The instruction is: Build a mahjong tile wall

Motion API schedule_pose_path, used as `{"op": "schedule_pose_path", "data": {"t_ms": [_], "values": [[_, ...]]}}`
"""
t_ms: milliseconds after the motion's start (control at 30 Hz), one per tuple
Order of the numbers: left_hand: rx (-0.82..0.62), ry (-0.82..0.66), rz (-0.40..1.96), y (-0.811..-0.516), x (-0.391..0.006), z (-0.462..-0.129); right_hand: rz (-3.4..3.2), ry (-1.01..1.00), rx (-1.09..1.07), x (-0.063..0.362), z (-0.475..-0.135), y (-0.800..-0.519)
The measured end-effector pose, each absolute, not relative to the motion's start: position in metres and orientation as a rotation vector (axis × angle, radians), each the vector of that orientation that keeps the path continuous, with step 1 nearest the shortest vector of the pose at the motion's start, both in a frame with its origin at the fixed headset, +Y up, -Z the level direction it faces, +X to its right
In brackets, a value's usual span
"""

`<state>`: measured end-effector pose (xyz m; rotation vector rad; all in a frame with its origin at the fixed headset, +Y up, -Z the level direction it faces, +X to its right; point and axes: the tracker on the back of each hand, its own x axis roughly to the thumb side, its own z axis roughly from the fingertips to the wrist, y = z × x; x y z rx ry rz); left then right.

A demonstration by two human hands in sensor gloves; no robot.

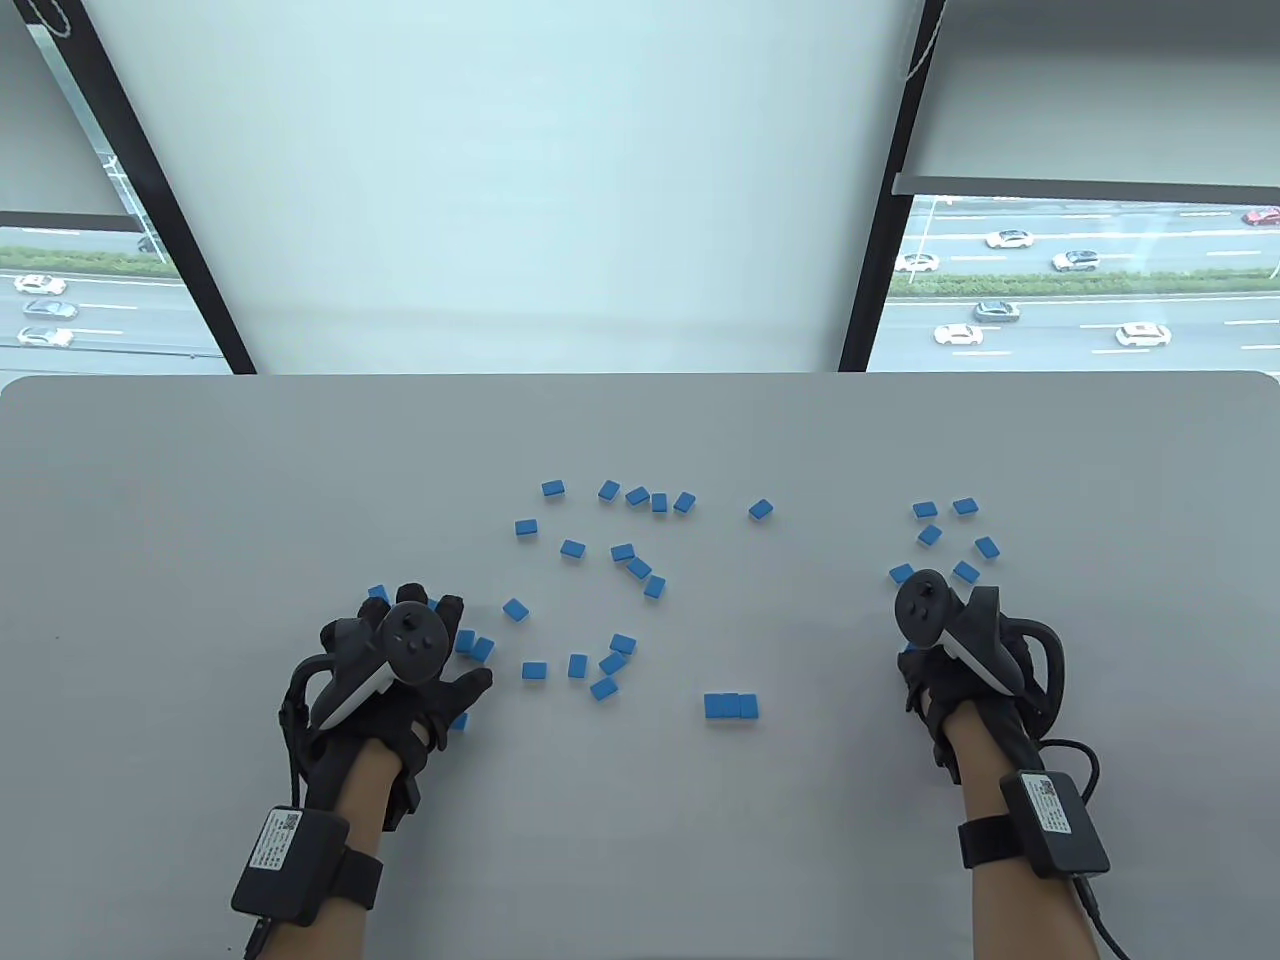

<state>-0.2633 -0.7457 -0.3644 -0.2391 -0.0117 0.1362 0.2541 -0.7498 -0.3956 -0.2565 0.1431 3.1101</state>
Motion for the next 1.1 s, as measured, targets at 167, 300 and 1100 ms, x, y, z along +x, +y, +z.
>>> {"op": "schedule_pose_path", "data": {"t_ms": [167, 300, 1100], "values": [[-0.241, -0.014, 0.138, -0.746, -0.263, -0.365, 3.107, 0.215, -0.252, 0.252, -0.395, -0.749], [-0.246, -0.017, 0.137, -0.747, -0.263, -0.365, 3.134, 0.222, -0.226, 0.249, -0.395, -0.750], [-0.265, -0.025, 0.136, -0.748, -0.261, -0.364, 3.017, 0.217, 0.455, 0.138, -0.362, -0.733]]}}
